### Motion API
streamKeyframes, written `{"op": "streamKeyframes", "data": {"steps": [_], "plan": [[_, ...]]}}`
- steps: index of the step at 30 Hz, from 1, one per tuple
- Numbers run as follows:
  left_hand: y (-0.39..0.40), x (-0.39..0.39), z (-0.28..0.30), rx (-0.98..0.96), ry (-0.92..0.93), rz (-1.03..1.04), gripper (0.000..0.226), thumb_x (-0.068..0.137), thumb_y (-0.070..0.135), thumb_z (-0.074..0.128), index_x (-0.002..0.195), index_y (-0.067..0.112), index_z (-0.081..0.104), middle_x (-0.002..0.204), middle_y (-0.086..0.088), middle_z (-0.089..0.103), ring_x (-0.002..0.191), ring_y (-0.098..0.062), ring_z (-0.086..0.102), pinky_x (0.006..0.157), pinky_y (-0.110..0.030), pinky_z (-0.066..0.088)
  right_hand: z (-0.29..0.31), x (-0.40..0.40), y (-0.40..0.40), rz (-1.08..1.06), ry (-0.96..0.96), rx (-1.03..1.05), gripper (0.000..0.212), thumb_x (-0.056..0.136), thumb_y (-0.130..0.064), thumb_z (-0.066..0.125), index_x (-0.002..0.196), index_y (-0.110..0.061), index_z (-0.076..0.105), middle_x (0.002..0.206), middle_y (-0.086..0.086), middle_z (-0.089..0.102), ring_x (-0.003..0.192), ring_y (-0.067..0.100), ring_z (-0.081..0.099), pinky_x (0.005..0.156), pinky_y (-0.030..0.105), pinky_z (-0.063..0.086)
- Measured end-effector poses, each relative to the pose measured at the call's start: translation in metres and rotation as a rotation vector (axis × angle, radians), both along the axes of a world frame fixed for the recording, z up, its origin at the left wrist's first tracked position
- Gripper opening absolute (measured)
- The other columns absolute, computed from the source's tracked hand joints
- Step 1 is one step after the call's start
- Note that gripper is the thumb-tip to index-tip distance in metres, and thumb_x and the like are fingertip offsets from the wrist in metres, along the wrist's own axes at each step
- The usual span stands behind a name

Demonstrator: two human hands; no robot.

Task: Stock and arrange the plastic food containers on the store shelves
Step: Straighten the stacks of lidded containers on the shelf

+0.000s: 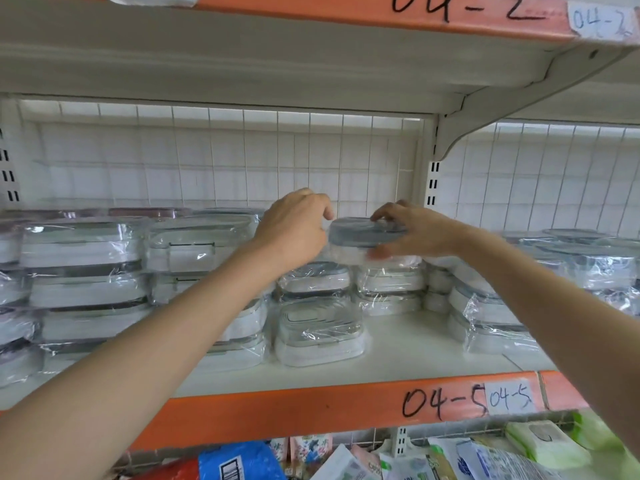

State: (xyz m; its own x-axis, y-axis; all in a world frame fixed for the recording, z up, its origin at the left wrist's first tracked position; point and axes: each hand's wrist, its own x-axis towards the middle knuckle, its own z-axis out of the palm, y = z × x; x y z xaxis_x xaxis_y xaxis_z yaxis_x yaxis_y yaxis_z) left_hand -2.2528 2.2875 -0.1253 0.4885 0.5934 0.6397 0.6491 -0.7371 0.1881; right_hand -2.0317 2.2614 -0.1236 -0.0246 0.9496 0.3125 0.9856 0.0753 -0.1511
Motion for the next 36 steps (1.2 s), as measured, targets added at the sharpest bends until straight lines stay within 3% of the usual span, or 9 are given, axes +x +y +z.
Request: {"op": "streamKeyframes", "data": {"steps": [3, 7, 11, 14, 17, 22, 28, 34, 36], "plan": [[0.003, -0.001, 0.005, 0.012, 0.123, 0.039, 0.043, 0.084, -0.004, 0.048, 0.121, 0.015, 0.058, 0.125, -0.004, 0.054, 0.113, -0.021, 0.051, 0.085, -0.027, 0.035, -0.016, -0.017, 0.032, -0.001, -0.013, 0.03, 0.075, 0.069, -0.057, 0.072, 0.129, -0.026, 0.041, 0.126, -0.002, 0.044, 0.118, 0.021, 0.035, 0.104, 0.043, 0.035], [0.012, -0.008, 0.007, 0.016, 0.216, 0.088, 0.039, 0.09, 0.002, 0.051, 0.126, 0.016, 0.055, 0.131, -0.004, 0.051, 0.117, -0.02, 0.049, 0.086, -0.026, 0.034, -0.025, -0.038, 0.064, 0.057, 0.096, -0.077, 0.072, 0.077, -0.047, 0.071, 0.136, -0.024, 0.038, 0.138, 0.0, 0.044, 0.121, 0.021, 0.043, 0.104, 0.036, 0.034], [0.017, -0.007, -0.003, 0.046, 0.273, 0.086, 0.034, 0.089, -0.001, 0.049, 0.119, 0.012, 0.058, 0.118, -0.004, 0.054, 0.11, -0.021, 0.051, 0.085, -0.028, 0.04, -0.023, -0.031, 0.07, 0.095, 0.105, -0.224, 0.087, 0.081, -0.051, 0.065, 0.15, -0.029, 0.015, 0.156, -0.005, 0.02, 0.14, 0.02, 0.026, 0.113, 0.036, 0.018], [0.019, 0.003, -0.02, 0.052, 0.316, 0.057, 0.034, 0.092, 0.006, 0.049, 0.126, 0.01, 0.052, 0.121, -0.006, 0.049, 0.113, -0.023, 0.049, 0.093, -0.038, 0.044, -0.019, -0.006, 0.06, -0.001, 0.081, -0.265, 0.094, 0.077, -0.045, 0.073, 0.15, -0.022, 0.017, 0.153, -0.004, 0.027, 0.136, 0.017, 0.031, 0.109, 0.028, 0.021], [0.025, 0.022, -0.036, 0.12, 0.437, 0.114, 0.046, 0.093, 0.015, 0.052, 0.136, 0.006, 0.038, 0.134, -0.011, 0.04, 0.122, -0.027, 0.04, 0.1, -0.037, 0.038, -0.034, 0.02, 0.05, -0.139, -0.085, -0.35, 0.096, 0.071, -0.04, 0.078, 0.147, -0.017, 0.024, 0.15, 0.001, 0.034, 0.134, 0.024, 0.036, 0.11, 0.036, 0.027], [0.042, 0.039, -0.056, -0.025, 0.52, 0.247, 0.076, 0.093, 0.022, 0.053, 0.15, 0.022, 0.003, 0.154, -0.012, 0.009, 0.14, -0.042, 0.009, 0.112, -0.059, 0.014, -0.061, 0.028, 0.047, -0.149, -0.379, -0.157, 0.077, 0.074, -0.038, 0.076, 0.136, -0.012, 0.038, 0.127, 0.009, 0.05, 0.113, 0.028, 0.052, 0.082, 0.03, 0.04], [0.057, 0.037, -0.061, -0.094, 0.46, 0.301, 0.076, 0.091, 0.018, 0.052, 0.149, 0.027, 0.003, 0.149, -0.009, 0.022, 0.132, -0.041, 0.024, 0.106, -0.06, 0.027, -0.06, 0.026, 0.04, -0.149, -0.471, 0.044, 0.047, 0.082, -0.036, 0.065, 0.117, -0.008, 0.049, 0.111, 0.007, 0.053, 0.1, 0.028, 0.058, 0.073, 0.033, 0.044], [0.053, 0.037, -0.058, -0.127, 0.477, 0.295, 0.075, 0.09, 0.021, 0.051, 0.149, 0.026, 0.004, 0.153, -0.009, 0.018, 0.138, -0.042, 0.016, 0.111, -0.06, 0.017, -0.038, 0.015, 0.021, -0.264, 0.165, 0.331, 0.04, 0.085, -0.036, 0.059, 0.105, -0.003, 0.055, 0.093, 0.009, 0.06, 0.078, 0.023, 0.055, 0.065, 0.029, 0.044], [0.052, 0.036, -0.054, -0.172, 0.37, 0.228, 0.07, 0.091, 0.018, 0.049, 0.15, 0.02, 0.011, 0.155, -0.009, 0.019, 0.141, -0.036, 0.016, 0.114, -0.056, 0.016, -0.027, 0.013, 0.009, -0.238, 0.262, 0.394, 0.039, 0.08, -0.038, 0.059, 0.098, -0.003, 0.058, 0.088, 0.009, 0.062, 0.076, 0.025, 0.057, 0.063, 0.03, 0.045]]}}
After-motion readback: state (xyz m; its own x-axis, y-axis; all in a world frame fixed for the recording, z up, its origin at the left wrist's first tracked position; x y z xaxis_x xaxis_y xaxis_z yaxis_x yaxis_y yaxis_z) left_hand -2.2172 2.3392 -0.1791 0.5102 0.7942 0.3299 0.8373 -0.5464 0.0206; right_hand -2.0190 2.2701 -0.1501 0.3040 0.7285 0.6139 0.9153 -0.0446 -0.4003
